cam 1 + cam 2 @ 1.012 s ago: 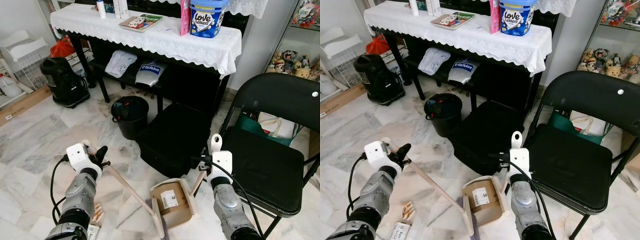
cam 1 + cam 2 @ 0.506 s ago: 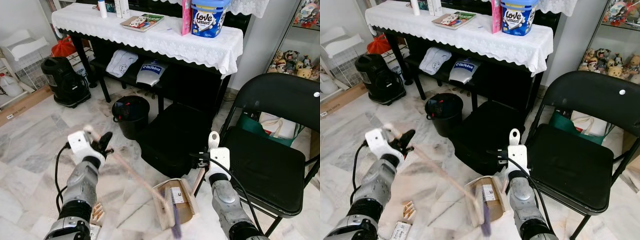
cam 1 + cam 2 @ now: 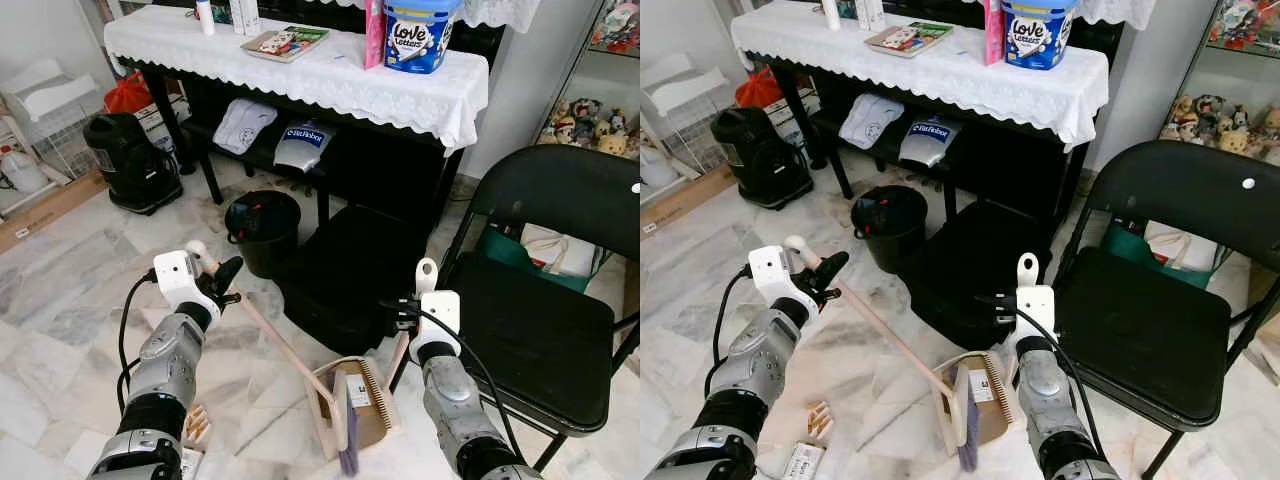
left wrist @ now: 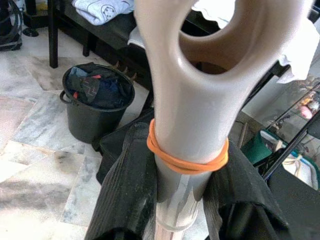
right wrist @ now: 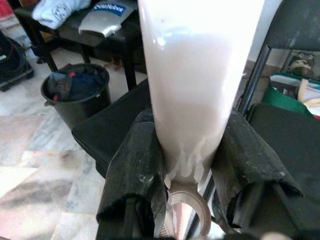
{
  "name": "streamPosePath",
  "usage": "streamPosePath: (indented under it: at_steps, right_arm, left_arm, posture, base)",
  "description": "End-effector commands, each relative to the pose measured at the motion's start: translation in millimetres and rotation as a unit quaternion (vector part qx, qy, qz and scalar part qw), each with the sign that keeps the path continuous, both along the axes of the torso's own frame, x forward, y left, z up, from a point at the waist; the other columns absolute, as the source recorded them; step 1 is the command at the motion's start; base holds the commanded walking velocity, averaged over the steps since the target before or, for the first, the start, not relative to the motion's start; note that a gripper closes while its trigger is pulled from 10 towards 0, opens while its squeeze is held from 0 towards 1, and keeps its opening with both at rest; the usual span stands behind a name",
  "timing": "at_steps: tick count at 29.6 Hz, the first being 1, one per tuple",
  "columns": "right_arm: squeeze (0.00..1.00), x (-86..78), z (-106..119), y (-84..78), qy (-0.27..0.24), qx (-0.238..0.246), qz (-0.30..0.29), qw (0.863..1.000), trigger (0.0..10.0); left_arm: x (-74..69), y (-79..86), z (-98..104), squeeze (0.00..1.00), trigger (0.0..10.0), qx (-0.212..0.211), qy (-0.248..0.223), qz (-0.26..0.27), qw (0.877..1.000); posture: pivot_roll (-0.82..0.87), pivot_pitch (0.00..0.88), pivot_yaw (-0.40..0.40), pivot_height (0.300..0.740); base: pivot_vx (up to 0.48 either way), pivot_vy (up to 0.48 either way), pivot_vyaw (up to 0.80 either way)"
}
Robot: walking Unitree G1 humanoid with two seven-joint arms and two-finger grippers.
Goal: Sweep floor
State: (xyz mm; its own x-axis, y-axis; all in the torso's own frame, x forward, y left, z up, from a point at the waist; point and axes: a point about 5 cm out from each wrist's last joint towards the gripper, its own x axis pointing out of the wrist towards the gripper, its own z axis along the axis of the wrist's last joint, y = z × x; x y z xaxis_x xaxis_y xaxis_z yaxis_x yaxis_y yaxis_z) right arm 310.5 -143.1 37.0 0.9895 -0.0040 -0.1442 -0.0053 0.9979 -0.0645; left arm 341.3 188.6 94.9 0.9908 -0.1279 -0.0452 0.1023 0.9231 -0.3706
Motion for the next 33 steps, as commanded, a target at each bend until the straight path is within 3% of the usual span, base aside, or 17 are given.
streamPosePath:
  at_steps: [1, 7, 14, 15, 19, 30, 33]
  right_arm:
    - [0.00, 14.4, 28, 12.4, -0.069, 0.027, 0.017, 0.997, 10.0]
    - [0.00, 23.0, 46, 22.0, -0.106, 0.048, 0.034, 0.993, 10.0]
    - [0.00, 27.3, 52, 23.7, -0.115, 0.058, 0.035, 0.991, 10.0]
    - [0.00, 28.9, 54, 23.2, -0.118, 0.062, 0.035, 0.990, 10.0]
    - [0.00, 31.0, 57, 22.1, -0.120, 0.066, 0.033, 0.990, 10.0]
    - [0.00, 36.2, 64, 22.9, -0.129, 0.085, 0.027, 0.988, 10.0]
    - [0.00, 37.7, 65, 23.2, -0.127, 0.088, 0.027, 0.988, 10.0]
  left_arm:
    - [1.9, -0.3, 4, 0.00, 10.0, -0.003, -0.003, -0.002, 1.000]
    - [4.5, 4.0, 15, 0.00, 10.0, 0.015, -0.028, 0.020, 0.999]
    - [6.2, 6.2, 38, 0.00, 10.0, 0.064, -0.087, 0.049, 0.993]
    - [6.2, 3.8, 50, 0.00, 10.0, 0.105, -0.118, 0.057, 0.986]
    - [6.7, -4.0, 67, 0.00, 10.0, 0.140, -0.164, 0.059, 0.975]
    - [9.0, -8.8, 93, 0.00, 10.0, 0.169, -0.215, 0.071, 0.959]
    - [8.6, -9.4, 105, 0.00, 10.0, 0.185, -0.238, 0.079, 0.950]
  posture:
    - [-0.01, 0.000, 0.067, 0.740]
    - [0.00, 0.000, 0.067, 0.740]
    - [0.00, 0.000, 0.066, 0.740]
    - [0.00, 0.000, 0.062, 0.740]
    - [0.01, 0.000, 0.058, 0.740]
    - [0.02, 0.000, 0.052, 0.740]
    - [0.02, 0.000, 0.047, 0.740]
  base:
    - [0.000, 0.000, 0.00]
    - [0.000, 0.000, 0.00]
    - [0.000, 0.000, 0.00]
    - [0.000, 0.000, 0.00]
    - [0.000, 0.000, 0.00]
    - [0.000, 0.000, 0.00]
    - [0.000, 0.000, 0.00]
